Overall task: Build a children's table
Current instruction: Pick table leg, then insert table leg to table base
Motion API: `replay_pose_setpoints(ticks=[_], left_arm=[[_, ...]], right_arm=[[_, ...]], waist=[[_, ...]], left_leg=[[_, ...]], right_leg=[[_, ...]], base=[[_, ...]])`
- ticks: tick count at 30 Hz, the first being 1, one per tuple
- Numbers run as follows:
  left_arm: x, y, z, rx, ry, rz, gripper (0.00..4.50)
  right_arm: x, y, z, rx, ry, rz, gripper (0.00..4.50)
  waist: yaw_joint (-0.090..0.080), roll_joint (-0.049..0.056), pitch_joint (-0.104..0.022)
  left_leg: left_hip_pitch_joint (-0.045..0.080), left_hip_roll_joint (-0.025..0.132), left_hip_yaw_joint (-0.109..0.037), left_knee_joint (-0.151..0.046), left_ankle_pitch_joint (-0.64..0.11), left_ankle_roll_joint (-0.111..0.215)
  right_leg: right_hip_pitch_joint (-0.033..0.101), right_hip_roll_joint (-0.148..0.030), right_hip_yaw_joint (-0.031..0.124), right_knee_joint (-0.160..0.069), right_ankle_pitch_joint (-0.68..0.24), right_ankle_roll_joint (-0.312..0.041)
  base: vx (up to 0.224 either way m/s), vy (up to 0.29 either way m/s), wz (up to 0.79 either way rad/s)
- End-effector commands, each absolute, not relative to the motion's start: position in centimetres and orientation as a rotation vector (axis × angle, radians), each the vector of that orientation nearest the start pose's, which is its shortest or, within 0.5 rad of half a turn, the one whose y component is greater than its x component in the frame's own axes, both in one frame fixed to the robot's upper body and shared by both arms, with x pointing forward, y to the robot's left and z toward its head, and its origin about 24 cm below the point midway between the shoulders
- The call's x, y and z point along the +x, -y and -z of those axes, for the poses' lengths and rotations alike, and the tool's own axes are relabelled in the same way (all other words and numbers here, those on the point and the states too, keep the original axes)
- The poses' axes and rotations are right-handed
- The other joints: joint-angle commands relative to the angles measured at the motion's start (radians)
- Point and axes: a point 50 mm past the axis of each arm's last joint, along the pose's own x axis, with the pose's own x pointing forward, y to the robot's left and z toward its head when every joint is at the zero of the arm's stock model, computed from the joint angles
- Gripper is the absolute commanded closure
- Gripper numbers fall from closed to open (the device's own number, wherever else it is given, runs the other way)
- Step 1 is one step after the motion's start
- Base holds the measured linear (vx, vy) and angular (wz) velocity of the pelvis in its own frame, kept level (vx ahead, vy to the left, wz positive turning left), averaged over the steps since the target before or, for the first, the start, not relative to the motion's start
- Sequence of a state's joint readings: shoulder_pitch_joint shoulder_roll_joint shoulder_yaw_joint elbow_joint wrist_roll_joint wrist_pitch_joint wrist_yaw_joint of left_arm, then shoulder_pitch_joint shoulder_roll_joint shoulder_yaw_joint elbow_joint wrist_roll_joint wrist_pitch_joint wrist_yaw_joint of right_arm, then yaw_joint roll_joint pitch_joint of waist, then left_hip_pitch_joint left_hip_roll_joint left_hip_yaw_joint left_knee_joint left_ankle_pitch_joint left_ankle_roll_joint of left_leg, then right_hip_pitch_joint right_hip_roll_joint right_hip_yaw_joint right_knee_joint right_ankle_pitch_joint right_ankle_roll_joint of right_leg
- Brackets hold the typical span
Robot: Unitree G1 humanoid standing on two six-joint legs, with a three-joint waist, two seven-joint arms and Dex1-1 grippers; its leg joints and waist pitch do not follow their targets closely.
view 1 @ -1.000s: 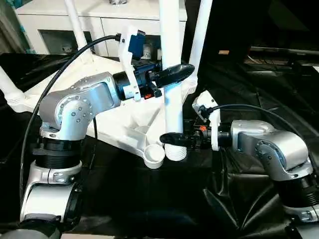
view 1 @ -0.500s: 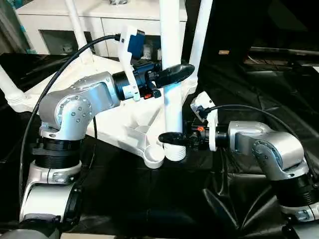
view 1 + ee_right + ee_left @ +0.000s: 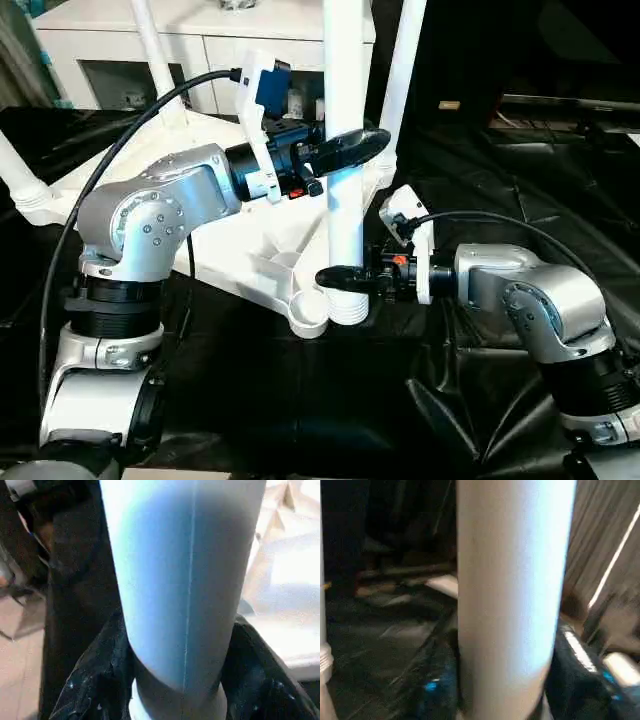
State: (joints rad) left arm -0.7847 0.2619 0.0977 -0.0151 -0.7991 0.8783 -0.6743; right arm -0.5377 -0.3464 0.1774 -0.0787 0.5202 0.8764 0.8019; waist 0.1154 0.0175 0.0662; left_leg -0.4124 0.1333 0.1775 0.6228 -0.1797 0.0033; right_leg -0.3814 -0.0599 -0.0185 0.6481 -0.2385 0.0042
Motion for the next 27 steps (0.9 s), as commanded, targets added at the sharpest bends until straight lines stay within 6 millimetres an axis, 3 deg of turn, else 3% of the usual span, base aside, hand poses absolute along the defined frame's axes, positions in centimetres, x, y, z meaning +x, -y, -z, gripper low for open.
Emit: replay_pose_setpoints(ticks=[1, 4, 5, 6, 9, 10, 11, 12, 14, 16, 17, 18, 19, 20, 21, 23, 24, 27], left_arm=[[31.0, -9.8, -22.9, -0.473, 0.130, 1.196, 1.95], [31.3, -10.3, -23.0, -0.597, 0.214, 1.155, 1.66], [31.4, -11.1, -22.9, -0.772, 0.282, 1.131, 1.66], [31.4, -11.2, -22.9, -0.790, 0.285, 1.131, 1.66], [31.2, -11.7, -22.4, -0.871, 0.296, 1.141, 1.66], [31.1, -12.3, -21.9, -0.821, 0.287, 1.143, 1.66], [31.1, -12.5, -21.6, -0.768, 0.278, 1.139, 1.66], [31.2, -13.2, -21.0, -0.626, 0.242, 1.119, 1.66], [31.4, -13.9, -20.1, -0.394, 0.231, 1.075, 1.66], [31.6, -14.4, -18.4, -0.020, 0.136, 1.088, 1.66], [31.7, -14.6, -17.6, 0.110, 0.079, 1.100, 1.66], [31.7, -14.7, -17.2, 0.155, 0.059, 1.112, 1.66], [31.7, -15.3, -14.8, 0.456, -0.083, 1.198, 1.66], [31.7, -15.3, -14.8, 0.456, -0.083, 1.198, 1.66], [31.8, -15.6, -14.0, 0.550, -0.131, 1.223, 1.66], [31.8, -15.7, -13.8, 0.565, -0.145, 1.230, 1.66], [31.5, -16.1, -12.5, 0.609, -0.234, 1.309, 1.66], [31.8, -16.9, -10.6, 0.683, -0.357, 1.352, 1.84]], right_arm=[[29.8, 10.4, -14.0, 0.194, -0.279, -1.092, 2.57], [30.0, 10.5, -14.3, 0.242, -0.248, -1.068, 2.60], [30.3, 10.7, -14.6, 0.297, -0.212, -1.032, 2.61], [30.3, 10.7, -14.6, 0.303, -0.208, -1.029, 2.61], [30.6, 11.0, -14.8, 0.337, -0.174, -0.988, 2.62], [30.8, 11.4, -14.7, 0.321, -0.154, -0.931, 2.62], [31.0, 11.7, -14.6, 0.296, -0.150, -0.897, 2.62], [31.2, 12.5, -14.0, 0.220, -0.148, -0.834, 2.62], [31.2, 13.3, -13.2, 0.124, -0.162, -0.786, 2.62], [30.9, 14.2, -12.7, 0.107, -0.175, -0.767, 2.62], [30.8, 14.5, -12.6, 0.106, -0.177, -0.759, 2.62], [30.7, 14.6, -12.6, 0.101, -0.178, -0.759, 2.62], [30.1, 15.1, -12.5, 0.075, -0.181, -0.763, 2.62], [30.1, 15.1, -12.5, 0.075, -0.181, -0.763, 2.62], [30.0, 15.3, -12.6, 0.077, -0.180, -0.761, 2.62], [29.9, 15.4, -12.6, 0.077, -0.179, -0.760, 2.62], [29.7, 15.4, -12.5, 0.071, -0.182, -0.766, 2.62], [29.4, 15.5, -12.2, 0.057, -0.184, -0.779, 2.62]], waist=[[0.004, -0.004, -0.085], [0.009, -0.004, -0.085], [0.011, 0.003, -0.085], [0.009, -0.003, -0.082], [0.007, 0.002, -0.079], [0.006, 0.008, -0.079], [0.004, 0.005, -0.079], [0.002, 0.011, -0.079], [-0.003, 0.013, -0.078], [0.000, 0.016, -0.075], [0.001, 0.020, -0.077], [-0.006, 0.019, -0.078], [-0.002, 0.025, -0.079], [-0.002, 0.023, -0.076], [-0.007, 0.022, -0.078], [-0.008, 0.023, -0.081], [-0.008, 0.030, -0.082], [-0.012, 0.031, -0.079]], left_leg=[[0.033, 0.087, -0.035, -0.065, -0.050, 0.006], [0.036, 0.086, -0.034, -0.064, -0.054, 0.011], [0.036, 0.086, -0.034, -0.064, -0.060, 0.006], [0.033, 0.085, -0.035, -0.067, -0.088, -0.001], [0.036, 0.085, -0.036, -0.072, -0.118, -0.015], [0.038, 0.085, -0.037, -0.073, -0.131, -0.025], [0.039, 0.085, -0.037, -0.075, -0.131, -0.027], [0.040, 0.085, -0.039, -0.079, -0.134, -0.038], [0.045, 0.086, -0.040, -0.086, -0.160, -0.069], [0.045, 0.089, -0.047, -0.093, -0.187, -0.072], [0.049, 0.089, -0.045, -0.093, -0.202, -0.082], [0.050, 0.089, -0.045, -0.096, -0.208, -0.096], [0.051, 0.089, -0.047, -0.095, -0.206, -0.096], [0.050, 0.088, -0.047, -0.097, -0.213, -0.094], [0.048, 0.088, -0.043, -0.096, -0.208, -0.104], [0.048, 0.087, -0.041, -0.093, -0.193, -0.108], [0.049, 0.088, -0.040, -0.091, -0.196, -0.110], [0.048, 0.085, -0.037, -0.091, -0.227, -0.096]], right_leg=[[0.043, -0.096, 0.034, -0.055, 0.128, -0.294], [0.043, -0.092, 0.033, -0.057, 0.121, -0.294], [0.041, -0.093, 0.033, -0.054, 0.113, -0.295], [0.042, -0.095, 0.032, -0.060, 0.087, -0.305], [0.038, -0.090, 0.033, -0.065, 0.027, -0.272], [0.037, -0.089, 0.034, -0.067, 0.002, -0.253], [0.036, -0.089, 0.035, -0.070, -0.008, -0.241], [0.033, -0.087, 0.036, -0.073, -0.026, -0.211], [0.031, -0.081, 0.038, -0.078, -0.058, -0.154], [0.029, -0.083, 0.043, -0.090, -0.096, -0.108], [0.026, -0.082, 0.043, -0.084, -0.104, -0.095], [0.026, -0.081, 0.040, -0.076, -0.083, -0.104], [0.023, -0.083, 0.041, -0.080, -0.071, -0.107], [0.021, -0.082, 0.042, -0.083, -0.073, -0.104], [0.025, -0.084, 0.041, -0.073, -0.043, -0.125], [0.026, -0.087, 0.039, -0.065, -0.002, -0.158], [0.024, -0.088, 0.039, -0.063, 0.006, -0.172], [0.026, -0.091, 0.042, -0.071, -0.018, -0.204]], base=[[0.000, 0.000, 0.00], [0.000, 0.000, 0.00], [0.000, 0.000, 0.00], [0.000, 0.000, 0.00], [0.000, 0.000, 0.00], [0.000, 0.000, 0.00], [0.000, 0.000, 0.00], [0.000, 0.000, 0.00], [0.000, 0.000, 0.00], [0.000, 0.000, 0.00], [0.000, 0.000, 0.00], [0.000, 0.000, 0.00], [0.000, 0.000, 0.00], [0.000, 0.000, 0.00], [0.000, 0.000, 0.00], [0.000, 0.000, 0.00], [0.000, 0.000, 0.00], [0.000, 0.000, 0.00]])
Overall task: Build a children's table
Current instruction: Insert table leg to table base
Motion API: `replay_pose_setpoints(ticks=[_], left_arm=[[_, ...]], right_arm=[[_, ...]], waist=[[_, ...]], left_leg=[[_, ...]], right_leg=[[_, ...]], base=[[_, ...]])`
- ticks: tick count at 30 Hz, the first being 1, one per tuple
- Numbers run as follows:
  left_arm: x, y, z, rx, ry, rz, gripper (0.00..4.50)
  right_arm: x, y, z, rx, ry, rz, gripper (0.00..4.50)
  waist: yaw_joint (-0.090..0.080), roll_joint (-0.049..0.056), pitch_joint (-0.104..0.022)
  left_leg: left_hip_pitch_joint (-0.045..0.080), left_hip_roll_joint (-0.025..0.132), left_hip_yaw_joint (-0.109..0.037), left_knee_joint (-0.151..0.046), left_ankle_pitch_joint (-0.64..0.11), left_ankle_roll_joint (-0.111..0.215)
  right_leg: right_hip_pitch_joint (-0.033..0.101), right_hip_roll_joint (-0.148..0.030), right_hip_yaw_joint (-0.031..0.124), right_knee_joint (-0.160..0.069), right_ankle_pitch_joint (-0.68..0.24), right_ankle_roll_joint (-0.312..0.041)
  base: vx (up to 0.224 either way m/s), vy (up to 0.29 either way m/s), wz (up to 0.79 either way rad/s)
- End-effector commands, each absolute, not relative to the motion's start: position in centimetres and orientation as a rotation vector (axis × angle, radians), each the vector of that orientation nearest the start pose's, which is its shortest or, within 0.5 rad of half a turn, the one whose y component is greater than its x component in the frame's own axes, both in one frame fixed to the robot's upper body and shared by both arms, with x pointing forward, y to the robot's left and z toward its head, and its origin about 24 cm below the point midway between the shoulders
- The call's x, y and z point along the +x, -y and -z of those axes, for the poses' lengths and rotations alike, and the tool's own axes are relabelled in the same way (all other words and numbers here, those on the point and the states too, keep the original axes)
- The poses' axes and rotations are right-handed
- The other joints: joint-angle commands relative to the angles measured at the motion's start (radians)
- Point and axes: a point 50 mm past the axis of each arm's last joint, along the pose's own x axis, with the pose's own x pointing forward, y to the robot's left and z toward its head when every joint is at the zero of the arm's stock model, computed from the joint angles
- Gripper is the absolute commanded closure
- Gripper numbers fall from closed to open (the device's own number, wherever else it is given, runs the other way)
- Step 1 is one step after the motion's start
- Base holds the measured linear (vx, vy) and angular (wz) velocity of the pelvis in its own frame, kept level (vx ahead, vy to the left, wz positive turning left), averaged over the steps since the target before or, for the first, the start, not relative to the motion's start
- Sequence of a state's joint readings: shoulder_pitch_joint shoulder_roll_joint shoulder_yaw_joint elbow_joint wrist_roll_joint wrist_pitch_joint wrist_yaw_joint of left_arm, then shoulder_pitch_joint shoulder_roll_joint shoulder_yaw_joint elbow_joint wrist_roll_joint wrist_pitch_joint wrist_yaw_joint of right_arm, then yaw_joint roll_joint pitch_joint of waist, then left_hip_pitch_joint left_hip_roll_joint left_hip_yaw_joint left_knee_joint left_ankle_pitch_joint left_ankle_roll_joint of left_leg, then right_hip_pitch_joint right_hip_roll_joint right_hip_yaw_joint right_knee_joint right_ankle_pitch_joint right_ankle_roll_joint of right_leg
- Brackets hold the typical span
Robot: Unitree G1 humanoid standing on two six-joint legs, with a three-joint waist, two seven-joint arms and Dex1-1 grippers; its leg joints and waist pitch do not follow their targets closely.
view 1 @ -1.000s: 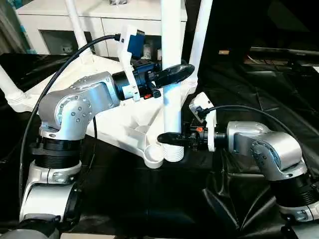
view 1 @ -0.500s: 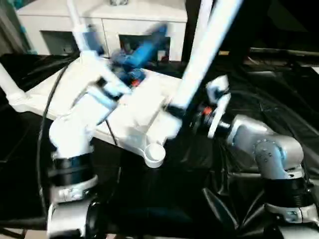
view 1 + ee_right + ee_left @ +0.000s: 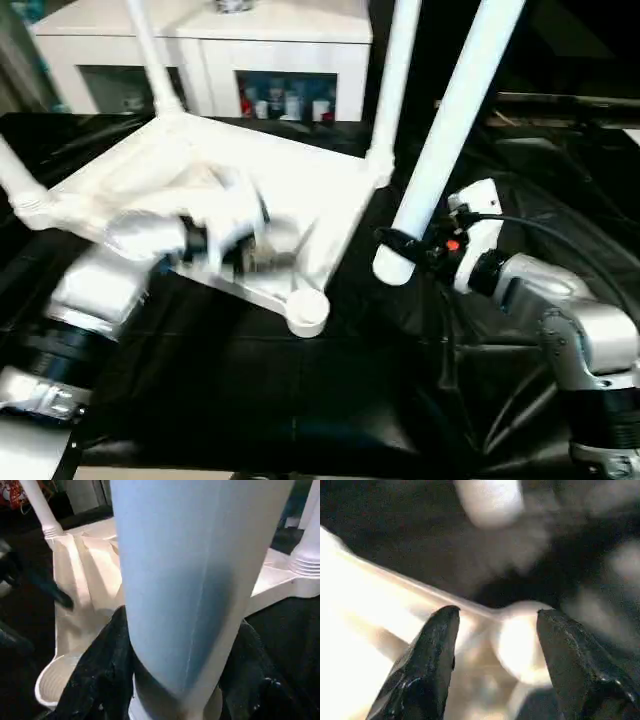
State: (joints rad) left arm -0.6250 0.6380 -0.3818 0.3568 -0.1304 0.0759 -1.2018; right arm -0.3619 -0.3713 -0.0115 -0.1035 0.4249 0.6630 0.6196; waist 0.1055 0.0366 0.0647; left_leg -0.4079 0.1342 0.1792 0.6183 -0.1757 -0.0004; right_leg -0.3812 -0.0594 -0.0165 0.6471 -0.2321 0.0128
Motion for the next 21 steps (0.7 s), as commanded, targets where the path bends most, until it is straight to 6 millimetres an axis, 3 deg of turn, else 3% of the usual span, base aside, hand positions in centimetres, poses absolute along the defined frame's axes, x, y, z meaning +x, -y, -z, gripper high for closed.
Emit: replay_pose_setpoints(ticks=[1, 2, 3, 4, 5, 21], left_arm=[[32.0, -17.1, -10.2, 0.693, -0.380, 1.350, 1.95], [32.1, -17.2, -10.0, 0.706, -0.390, 1.352, 2.03], [32.2, -17.5, -9.7, 0.736, -0.414, 1.347, 2.03], [32.4, -17.7, -9.5, 0.759, -0.432, 1.344, 2.17], [32.4, -18.0, -9.3, 0.780, -0.451, 1.355, 2.34], [34.2, -20.1, -7.7, 0.944, -0.578, 1.299, 3.72]], right_arm=[[29.3, 15.4, -12.2, 0.050, -0.187, -0.781, 2.62], [29.3, 15.5, -12.1, 0.044, -0.187, -0.782, 2.62], [29.2, 15.4, -12.0, 0.036, -0.189, -0.785, 2.62], [29.1, 15.4, -12.0, 0.030, -0.190, -0.787, 2.62], [29.0, 15.4, -12.0, 0.026, -0.191, -0.788, 2.62], [28.4, 15.2, -11.6, 0.006, -0.204, -0.811, 2.62]], waist=[[-0.002, 0.020, -0.078], [-0.005, 0.014, -0.078], [-0.006, 0.021, -0.078], [-0.008, 0.020, -0.077], [-0.008, 0.026, -0.077], [-0.012, 0.029, -0.079]], left_leg=[[0.045, 0.085, -0.041, -0.086, -0.236, -0.095], [0.044, 0.086, -0.040, -0.086, -0.241, -0.094], [0.044, 0.087, -0.041, -0.085, -0.240, -0.089], [0.044, 0.087, -0.041, -0.085, -0.243, -0.086], [0.045, 0.087, -0.042, -0.085, -0.252, -0.087], [0.043, 0.092, -0.043, -0.084, -0.259, -0.066]], right_leg=[[0.026, -0.094, 0.040, -0.068, -0.027, -0.218], [0.028, -0.095, 0.039, -0.068, -0.028, -0.232], [0.026, -0.097, 0.039, -0.068, -0.033, -0.243], [0.026, -0.095, 0.039, -0.071, -0.039, -0.245], [0.026, -0.095, 0.039, -0.071, -0.051, -0.247], [0.029, -0.102, 0.040, -0.070, -0.018, -0.290]], base=[[0.000, 0.000, 0.00], [0.000, 0.000, 0.00], [0.000, 0.000, 0.00], [0.000, 0.000, 0.00], [0.000, 0.000, 0.00], [0.000, 0.000, 0.00]])
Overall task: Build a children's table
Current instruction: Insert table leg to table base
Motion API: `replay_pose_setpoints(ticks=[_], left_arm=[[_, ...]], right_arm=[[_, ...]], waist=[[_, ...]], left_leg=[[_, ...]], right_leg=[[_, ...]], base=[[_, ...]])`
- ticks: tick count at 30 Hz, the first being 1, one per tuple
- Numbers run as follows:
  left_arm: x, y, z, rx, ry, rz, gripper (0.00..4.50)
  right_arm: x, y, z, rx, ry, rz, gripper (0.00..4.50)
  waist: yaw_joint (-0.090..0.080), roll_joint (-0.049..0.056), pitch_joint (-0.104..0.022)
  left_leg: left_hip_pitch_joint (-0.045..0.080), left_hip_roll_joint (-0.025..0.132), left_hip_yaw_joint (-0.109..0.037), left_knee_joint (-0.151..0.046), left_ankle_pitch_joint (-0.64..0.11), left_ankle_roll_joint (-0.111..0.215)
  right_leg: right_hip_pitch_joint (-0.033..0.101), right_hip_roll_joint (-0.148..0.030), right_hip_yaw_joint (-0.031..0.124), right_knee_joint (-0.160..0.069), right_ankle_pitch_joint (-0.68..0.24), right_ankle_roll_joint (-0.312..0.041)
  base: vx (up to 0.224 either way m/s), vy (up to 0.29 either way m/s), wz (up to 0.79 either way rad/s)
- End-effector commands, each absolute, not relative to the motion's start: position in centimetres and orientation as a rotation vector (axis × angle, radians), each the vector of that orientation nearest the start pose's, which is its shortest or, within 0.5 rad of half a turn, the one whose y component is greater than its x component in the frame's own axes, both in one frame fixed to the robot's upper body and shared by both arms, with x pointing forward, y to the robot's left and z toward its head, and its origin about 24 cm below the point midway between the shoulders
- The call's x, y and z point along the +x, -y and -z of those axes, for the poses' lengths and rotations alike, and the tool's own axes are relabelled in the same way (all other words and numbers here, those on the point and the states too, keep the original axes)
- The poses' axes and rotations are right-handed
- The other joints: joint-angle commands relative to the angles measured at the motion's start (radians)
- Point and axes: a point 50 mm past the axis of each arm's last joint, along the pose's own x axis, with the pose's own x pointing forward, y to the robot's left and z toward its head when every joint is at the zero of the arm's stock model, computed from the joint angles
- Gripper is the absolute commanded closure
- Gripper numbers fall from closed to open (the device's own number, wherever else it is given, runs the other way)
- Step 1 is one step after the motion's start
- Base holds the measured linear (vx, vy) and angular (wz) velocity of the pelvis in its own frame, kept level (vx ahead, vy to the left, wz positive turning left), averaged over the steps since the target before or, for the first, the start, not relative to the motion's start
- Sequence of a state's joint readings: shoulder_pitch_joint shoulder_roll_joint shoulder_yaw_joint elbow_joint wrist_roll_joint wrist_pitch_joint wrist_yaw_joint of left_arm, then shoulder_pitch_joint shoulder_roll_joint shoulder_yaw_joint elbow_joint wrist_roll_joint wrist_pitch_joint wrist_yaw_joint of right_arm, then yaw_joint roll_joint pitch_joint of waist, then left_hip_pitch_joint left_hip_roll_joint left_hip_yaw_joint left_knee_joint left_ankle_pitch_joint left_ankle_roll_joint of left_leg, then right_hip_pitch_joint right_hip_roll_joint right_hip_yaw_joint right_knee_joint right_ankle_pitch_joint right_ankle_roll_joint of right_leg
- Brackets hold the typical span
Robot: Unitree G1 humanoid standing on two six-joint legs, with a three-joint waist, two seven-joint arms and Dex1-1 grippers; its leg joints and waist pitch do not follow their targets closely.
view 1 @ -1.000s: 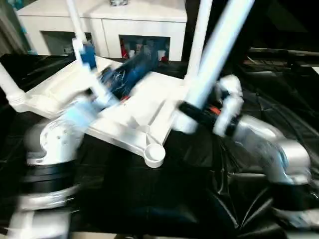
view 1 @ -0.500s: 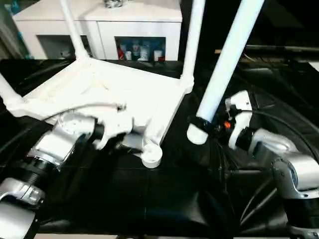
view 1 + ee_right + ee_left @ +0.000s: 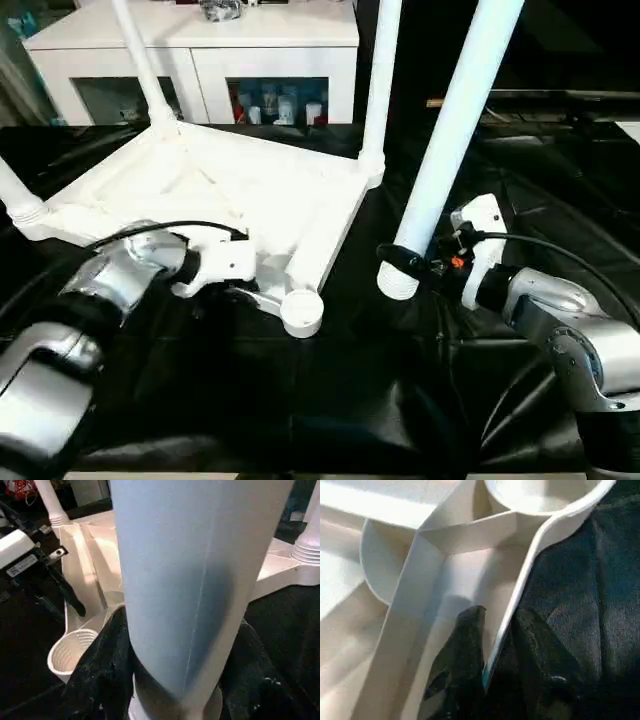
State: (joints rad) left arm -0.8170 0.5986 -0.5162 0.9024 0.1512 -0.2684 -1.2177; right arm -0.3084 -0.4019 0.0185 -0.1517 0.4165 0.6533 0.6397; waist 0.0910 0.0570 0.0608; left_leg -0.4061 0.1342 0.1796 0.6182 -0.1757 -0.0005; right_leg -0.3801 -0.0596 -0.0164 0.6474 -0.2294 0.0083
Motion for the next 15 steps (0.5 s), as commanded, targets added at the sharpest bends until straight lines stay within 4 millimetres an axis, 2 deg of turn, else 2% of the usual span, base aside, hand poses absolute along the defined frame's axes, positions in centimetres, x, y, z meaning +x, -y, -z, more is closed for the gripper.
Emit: replay_pose_setpoints(ticks=[1, 3, 7, 10, 14, 15], left_arm=[[34.3, -20.2, -7.6, 0.950, -0.586, 1.292, 3.76], [34.3, -20.4, -7.3, 0.917, -0.634, 1.275, 3.83], [34.0, -20.3, -6.7, 0.745, -0.695, 1.263, 3.99], [33.7, -19.8, -6.2, 0.647, -0.709, 1.246, 4.11], [33.8, -18.6, -5.9, 0.546, -0.666, 1.189, 4.25], [33.8, -17.9, -5.9, 0.516, -0.631, 1.175, 4.29]], right_arm=[[28.4, 15.2, -11.6, 0.005, -0.203, -0.813, 2.62], [28.4, 15.2, -11.6, 0.003, -0.201, -0.815, 2.62], [28.5, 15.2, -11.6, 0.002, -0.199, -0.811, 2.62], [28.5, 15.2, -11.5, 0.004, -0.202, -0.796, 2.62], [28.5, 15.3, -11.4, 0.011, -0.214, -0.778, 2.62], [28.6, 15.2, -11.4, 0.016, -0.217, -0.774, 2.62]], waist=[[0.003, 0.010, -0.075], [0.002, 0.009, -0.073], [-0.004, 0.007, -0.071], [-0.006, 0.006, -0.071], [-0.009, 0.003, -0.074], [-0.009, -0.004, -0.072]], left_leg=[[0.043, 0.093, -0.044, -0.083, -0.266, -0.067], [0.039, 0.092, -0.046, -0.085, -0.269, -0.066], [0.034, 0.090, -0.048, -0.087, -0.260, -0.060], [0.036, 0.090, -0.047, -0.084, -0.255, -0.051], [0.038, 0.089, -0.042, -0.080, -0.228, -0.029], [0.037, 0.090, -0.041, -0.079, -0.222, -0.021]], right_leg=[[0.029, -0.104, 0.041, -0.071, -0.030, -0.287], [0.032, -0.106, 0.041, -0.073, -0.060, -0.285], [0.036, -0.107, 0.040, -0.074, -0.091, -0.282], [0.033, -0.108, 0.040, -0.077, -0.107, -0.286], [0.031, -0.102, 0.040, -0.077, -0.060, -0.300], [0.031, -0.102, 0.040, -0.078, -0.058, -0.303]], base=[[0.000, 0.000, 0.00], [0.000, 0.000, 0.00], [0.000, 0.000, 0.00], [0.000, 0.000, 0.00], [0.000, 0.000, 0.00], [0.000, 0.000, 0.00]])
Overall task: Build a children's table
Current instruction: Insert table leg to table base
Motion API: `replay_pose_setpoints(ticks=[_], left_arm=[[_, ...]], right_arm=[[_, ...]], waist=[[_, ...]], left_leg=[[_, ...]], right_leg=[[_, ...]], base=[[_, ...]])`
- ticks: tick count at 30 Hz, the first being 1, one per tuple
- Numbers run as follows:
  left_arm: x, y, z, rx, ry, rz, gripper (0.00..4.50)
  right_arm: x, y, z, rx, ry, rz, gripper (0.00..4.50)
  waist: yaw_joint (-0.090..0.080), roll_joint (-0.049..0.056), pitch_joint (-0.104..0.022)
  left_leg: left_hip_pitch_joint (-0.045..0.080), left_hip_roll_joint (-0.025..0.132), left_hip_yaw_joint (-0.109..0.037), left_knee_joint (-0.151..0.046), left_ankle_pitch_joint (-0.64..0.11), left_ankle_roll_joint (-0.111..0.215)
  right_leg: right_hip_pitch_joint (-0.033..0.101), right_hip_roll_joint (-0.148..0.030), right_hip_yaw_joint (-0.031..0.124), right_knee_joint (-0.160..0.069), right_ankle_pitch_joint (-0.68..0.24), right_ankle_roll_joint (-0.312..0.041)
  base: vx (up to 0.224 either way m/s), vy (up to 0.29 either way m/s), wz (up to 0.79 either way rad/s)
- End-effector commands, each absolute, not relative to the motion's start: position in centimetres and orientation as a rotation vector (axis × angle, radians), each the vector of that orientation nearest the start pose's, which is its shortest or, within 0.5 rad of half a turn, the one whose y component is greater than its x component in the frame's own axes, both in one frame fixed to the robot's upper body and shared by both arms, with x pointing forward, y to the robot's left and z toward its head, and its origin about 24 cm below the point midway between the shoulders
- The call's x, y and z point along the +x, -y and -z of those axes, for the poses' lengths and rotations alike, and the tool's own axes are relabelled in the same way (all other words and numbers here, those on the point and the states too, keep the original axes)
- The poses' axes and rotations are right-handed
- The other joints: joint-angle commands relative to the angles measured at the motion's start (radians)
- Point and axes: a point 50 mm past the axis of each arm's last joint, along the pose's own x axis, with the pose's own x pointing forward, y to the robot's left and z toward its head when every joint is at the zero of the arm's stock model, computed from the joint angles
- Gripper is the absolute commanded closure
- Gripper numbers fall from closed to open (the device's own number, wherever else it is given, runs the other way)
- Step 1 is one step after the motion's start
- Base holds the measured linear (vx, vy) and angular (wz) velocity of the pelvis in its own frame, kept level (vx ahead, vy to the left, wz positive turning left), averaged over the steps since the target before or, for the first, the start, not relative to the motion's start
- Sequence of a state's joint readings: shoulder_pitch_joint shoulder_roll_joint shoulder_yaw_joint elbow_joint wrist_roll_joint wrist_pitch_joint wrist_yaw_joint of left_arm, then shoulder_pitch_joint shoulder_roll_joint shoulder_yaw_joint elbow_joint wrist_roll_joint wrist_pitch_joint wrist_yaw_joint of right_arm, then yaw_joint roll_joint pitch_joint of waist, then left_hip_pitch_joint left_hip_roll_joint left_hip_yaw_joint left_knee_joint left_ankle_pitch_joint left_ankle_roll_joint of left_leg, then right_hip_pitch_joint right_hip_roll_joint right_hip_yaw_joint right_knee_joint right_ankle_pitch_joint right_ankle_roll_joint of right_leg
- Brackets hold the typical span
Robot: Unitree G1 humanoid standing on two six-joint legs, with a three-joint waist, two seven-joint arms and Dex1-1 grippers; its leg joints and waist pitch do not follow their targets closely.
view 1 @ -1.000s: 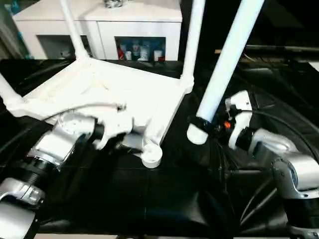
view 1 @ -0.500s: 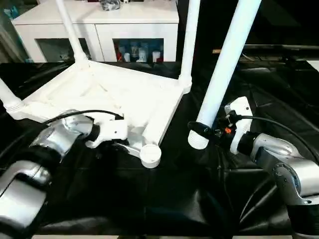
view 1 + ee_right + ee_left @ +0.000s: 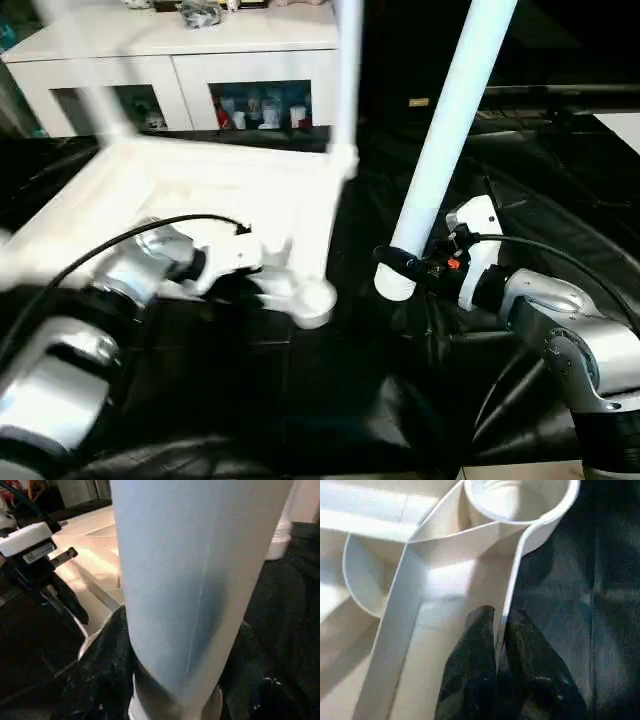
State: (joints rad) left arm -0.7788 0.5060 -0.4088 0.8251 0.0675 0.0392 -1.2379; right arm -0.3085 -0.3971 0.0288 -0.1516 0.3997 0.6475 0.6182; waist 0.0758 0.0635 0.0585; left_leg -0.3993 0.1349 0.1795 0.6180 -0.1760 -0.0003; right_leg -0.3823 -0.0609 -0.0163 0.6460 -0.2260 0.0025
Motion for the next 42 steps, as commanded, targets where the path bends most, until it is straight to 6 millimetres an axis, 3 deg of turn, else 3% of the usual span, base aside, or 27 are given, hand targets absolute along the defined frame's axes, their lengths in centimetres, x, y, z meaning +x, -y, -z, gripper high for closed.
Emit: replay_pose_setpoints(ticks=[1, 3, 5, 7, 8, 9, 10, 13, 16, 18, 19, 20, 21, 22, 24, 28, 33, 42], left_arm=[[33.8, -17.7, -5.9, 0.512, -0.622, 1.173, 4.34], [33.5, -16.4, -6.0, 0.495, -0.532, 1.178, 4.40], [33.0, -15.8, -5.9, 0.521, -0.478, 1.207, 4.47], [32.5, -15.3, -5.7, 0.532, -0.450, 1.216, 4.50], [32.4, -15.1, -5.6, 0.535, -0.441, 1.206, 4.50], [32.3, -14.9, -5.6, 0.530, -0.436, 1.197, 4.50], [32.3, -14.9, -5.6, 0.529, -0.435, 1.196, 4.50], [31.8, -13.9, -5.6, 0.522, -0.397, 1.187, 4.50], [31.6, -13.7, -5.6, 0.596, -0.348, 1.179, 4.50], [31.6, -13.6, -5.8, 0.632, -0.302, 1.180, 4.50], [31.6, -13.5, -5.8, 0.635, -0.306, 1.178, 4.50], [31.5, -13.5, -5.8, 0.633, -0.307, 1.181, 4.50], [31.4, -13.4, -5.9, 0.631, -0.297, 1.186, 4.50], [31.4, -13.3, -5.9, 0.625, -0.299, 1.186, 4.50], [31.4, -13.4, -5.8, 0.594, -0.312, 1.174, 4.50], [31.3, -13.5, -5.6, 0.514, -0.351, 1.180, 4.50], [31.2, -13.9, -5.4, 0.452, -0.407, 1.205, 4.50], [31.2, -14.4, -5.6, 0.439, -0.467, 1.230, 4.50]], right_arm=[[28.6, 15.2, -11.4, 0.017, -0.218, -0.773, 2.62], [28.8, 15.1, -11.4, 0.026, -0.223, -0.769, 2.62], [28.9, 15.0, -11.4, 0.034, -0.223, -0.770, 2.62], [29.1, 14.7, -11.5, 0.053, -0.222, -0.763, 2.62], [29.2, 14.6, -11.5, 0.061, -0.221, -0.764, 2.62], [29.3, 14.5, -11.6, 0.070, -0.220, -0.764, 2.62], [29.3, 14.5, -11.6, 0.071, -0.220, -0.765, 2.62], [29.9, 13.8, -11.9, 0.074, -0.218, -0.785, 2.62], [30.3, 13.2, -12.0, 0.057, -0.215, -0.810, 2.62], [30.6, 12.9, -12.2, 0.054, -0.211, -0.826, 2.62], [30.8, 12.7, -12.2, 0.055, -0.208, -0.834, 2.62], [31.0, 12.5, -12.3, 0.055, -0.206, -0.844, 2.62], [31.1, 12.3, -12.2, 0.057, -0.205, -0.856, 2.62], [31.2, 12.2, -12.1, 0.056, -0.206, -0.859, 2.62], [31.5, 11.8, -11.6, 0.034, -0.224, -0.881, 2.62], [31.9, 11.2, -10.9, 0.019, -0.255, -0.904, 2.62], [32.3, 10.9, -10.5, -0.006, -0.286, -0.918, 2.62], [32.9, 11.2, -9.7, -0.038, -0.333, -0.928, 2.62]], waist=[[0.007, -0.008, -0.071], [0.007, -0.019, -0.070], [0.008, -0.015, -0.069], [0.007, -0.028, -0.069], [0.007, -0.022, -0.068], [0.007, -0.027, -0.066], [0.009, -0.024, -0.066], [0.014, -0.028, -0.063], [0.013, -0.038, -0.063], [0.013, -0.036, -0.065], [0.012, -0.042, -0.066], [0.014, -0.039, -0.066], [0.014, -0.044, -0.065], [0.014, -0.043, -0.064], [0.012, -0.052, -0.062], [0.013, -0.054, -0.062], [0.011, -0.062, -0.064], [0.013, -0.063, -0.066]], left_leg=[[0.031, 0.089, -0.040, -0.077, -0.220, -0.019], [0.028, 0.091, -0.040, -0.077, -0.208, -0.003], [0.027, 0.091, -0.041, -0.078, -0.205, 0.002], [0.027, 0.091, -0.039, -0.080, -0.208, 0.006], [0.027, 0.091, -0.040, -0.080, -0.206, 0.006], [0.031, 0.091, -0.038, -0.082, -0.226, 0.002], [0.032, 0.092, -0.039, -0.081, -0.231, -0.004], [0.035, 0.093, -0.041, -0.084, -0.255, -0.023], [0.032, 0.094, -0.040, -0.089, -0.244, -0.027], [0.033, 0.093, -0.040, -0.089, -0.238, -0.029], [0.032, 0.093, -0.038, -0.090, -0.235, -0.029], [0.032, 0.093, -0.038, -0.088, -0.228, -0.030], [0.031, 0.092, -0.038, -0.089, -0.225, -0.028], [0.031, 0.092, -0.038, -0.089, -0.229, -0.029], [0.033, 0.093, -0.036, -0.090, -0.247, -0.037], [0.033, 0.093, -0.036, -0.090, -0.242, -0.040], [0.032, 0.092, -0.034, -0.089, -0.207, -0.026], [0.032, 0.093, -0.031, -0.086, -0.165, 0.002]], right_leg=[[0.035, -0.102, 0.040, -0.075, -0.061, -0.298], [0.036, -0.104, 0.040, -0.080, -0.084, -0.292], [0.032, -0.101, 0.040, -0.080, -0.102, -0.280], [0.031, -0.099, 0.040, -0.083, -0.112, -0.270], [0.029, -0.100, 0.040, -0.082, -0.119, -0.265], [0.025, -0.097, 0.040, -0.087, -0.149, -0.258], [0.024, -0.099, 0.041, -0.084, -0.160, -0.258], [0.018, -0.101, 0.042, -0.089, -0.228, -0.233], [0.019, -0.097, 0.042, -0.090, -0.213, -0.215], [0.017, -0.097, 0.041, -0.086, -0.182, -0.216], [0.018, -0.096, 0.042, -0.086, -0.163, -0.215], [0.018, -0.099, 0.042, -0.083, -0.145, -0.220], [0.019, -0.099, 0.041, -0.082, -0.139, -0.224], [0.018, -0.099, 0.041, -0.083, -0.144, -0.224], [0.016, -0.100, 0.041, -0.085, -0.171, -0.226], [0.016, -0.100, 0.042, -0.084, -0.171, -0.230], [0.020, -0.098, 0.040, -0.079, -0.113, -0.239], [0.025, -0.098, 0.038, -0.077, -0.050, -0.258]], base=[[0.000, 0.000, 0.00], [0.000, 0.000, 0.00], [0.000, 0.000, 0.00], [0.000, 0.000, 0.00], [0.000, 0.000, 0.00], [0.000, 0.000, 0.00], [0.000, 0.000, 0.00], [0.000, 0.000, 0.00], [0.000, 0.000, 0.00], [0.000, 0.000, 0.00], [0.000, 0.000, 0.00], [0.000, 0.000, 0.00], [0.000, 0.000, 0.00], [0.000, 0.000, 0.00], [0.000, 0.000, 0.00], [0.000, 0.000, 0.00], [0.000, 0.000, 0.00], [0.000, 0.000, 0.00]])
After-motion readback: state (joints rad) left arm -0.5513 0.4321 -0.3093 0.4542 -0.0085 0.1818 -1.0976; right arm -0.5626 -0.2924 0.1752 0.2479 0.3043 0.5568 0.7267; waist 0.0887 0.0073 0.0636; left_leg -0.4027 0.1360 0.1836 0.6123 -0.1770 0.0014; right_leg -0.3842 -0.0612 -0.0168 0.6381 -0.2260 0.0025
